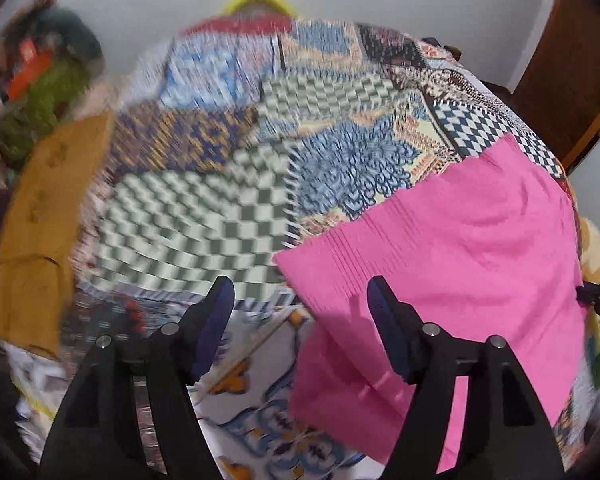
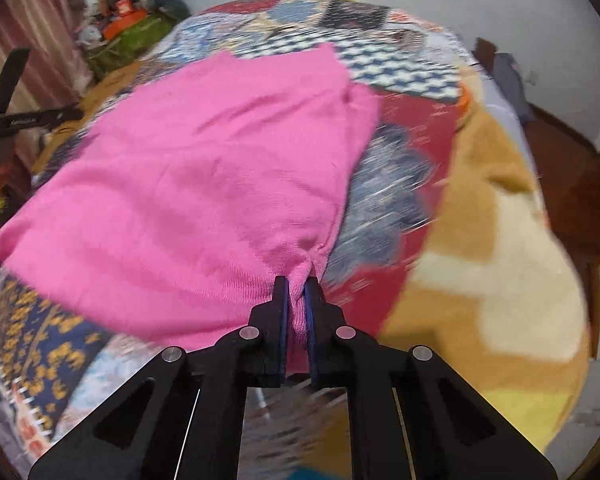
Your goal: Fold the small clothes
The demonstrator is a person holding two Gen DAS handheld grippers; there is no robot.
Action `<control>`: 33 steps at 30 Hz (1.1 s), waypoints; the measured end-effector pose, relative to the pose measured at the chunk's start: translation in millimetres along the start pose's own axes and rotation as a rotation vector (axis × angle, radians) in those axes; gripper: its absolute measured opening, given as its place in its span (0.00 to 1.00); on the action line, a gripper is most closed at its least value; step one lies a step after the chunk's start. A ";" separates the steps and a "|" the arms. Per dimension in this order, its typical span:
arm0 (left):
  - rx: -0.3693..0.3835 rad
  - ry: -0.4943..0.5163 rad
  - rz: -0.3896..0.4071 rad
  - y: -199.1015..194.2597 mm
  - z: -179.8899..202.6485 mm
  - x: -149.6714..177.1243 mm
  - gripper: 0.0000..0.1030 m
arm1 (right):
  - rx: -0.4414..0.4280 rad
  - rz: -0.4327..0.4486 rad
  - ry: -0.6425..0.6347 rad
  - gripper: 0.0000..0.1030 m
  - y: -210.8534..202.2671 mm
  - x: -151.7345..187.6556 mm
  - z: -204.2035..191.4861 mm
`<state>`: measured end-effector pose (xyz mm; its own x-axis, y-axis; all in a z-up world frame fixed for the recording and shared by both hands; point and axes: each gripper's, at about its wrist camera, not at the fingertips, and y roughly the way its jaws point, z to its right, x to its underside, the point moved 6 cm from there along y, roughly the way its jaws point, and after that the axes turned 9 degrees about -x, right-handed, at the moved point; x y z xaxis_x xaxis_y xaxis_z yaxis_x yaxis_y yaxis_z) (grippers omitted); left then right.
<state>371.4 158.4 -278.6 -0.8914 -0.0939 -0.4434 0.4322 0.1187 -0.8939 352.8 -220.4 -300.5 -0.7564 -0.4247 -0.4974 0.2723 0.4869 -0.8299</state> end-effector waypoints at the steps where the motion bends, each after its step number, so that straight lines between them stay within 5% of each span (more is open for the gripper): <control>1: 0.038 -0.010 -0.022 7.1 3.0 1.1 0.66 | 0.020 0.006 0.003 0.06 -0.6 -3.9 6.5; 6: 0.174 0.003 -0.053 20.1 29.3 7.6 0.66 | 0.083 0.053 0.039 0.07 -8.8 -31.4 30.1; 9: 0.175 0.057 -0.056 22.0 48.6 14.5 0.59 | 0.094 0.076 0.040 0.08 -17.7 -37.0 28.1; 10: 0.149 0.092 -0.043 21.2 56.0 17.7 0.51 | 0.098 0.082 0.042 0.09 -20.8 -37.5 26.7; 12: 0.170 0.129 -0.035 15.9 68.4 20.4 0.17 | 0.097 0.096 0.050 0.16 -29.5 -36.0 23.0; 13: 0.171 0.126 -0.039 13.9 70.2 21.2 0.13 | 0.093 0.100 0.057 0.27 -32.0 -36.0 23.6; 14: 0.152 0.124 -0.035 12.6 69.5 21.5 0.13 | 0.085 0.108 0.069 0.39 -36.7 -33.9 21.5; 16: 0.110 0.132 -0.028 10.2 67.9 26.7 0.13 | 0.069 0.133 0.084 0.44 -43.9 -33.2 18.6; 24: -0.001 0.036 -0.067 -9.3 20.3 89.4 0.13 | -0.062 0.087 0.061 0.44 -39.7 -10.7 -31.5; 33: 0.033 0.003 -0.078 -60.6 7.2 156.8 0.13 | -0.254 0.016 0.000 0.44 -12.7 5.6 -113.1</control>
<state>206.4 129.4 -294.4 -0.9228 -0.0983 -0.3726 0.3660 0.0782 -0.9273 277.9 -142.6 -264.1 -0.7531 -0.4152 -0.5103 0.1267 0.6696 -0.7318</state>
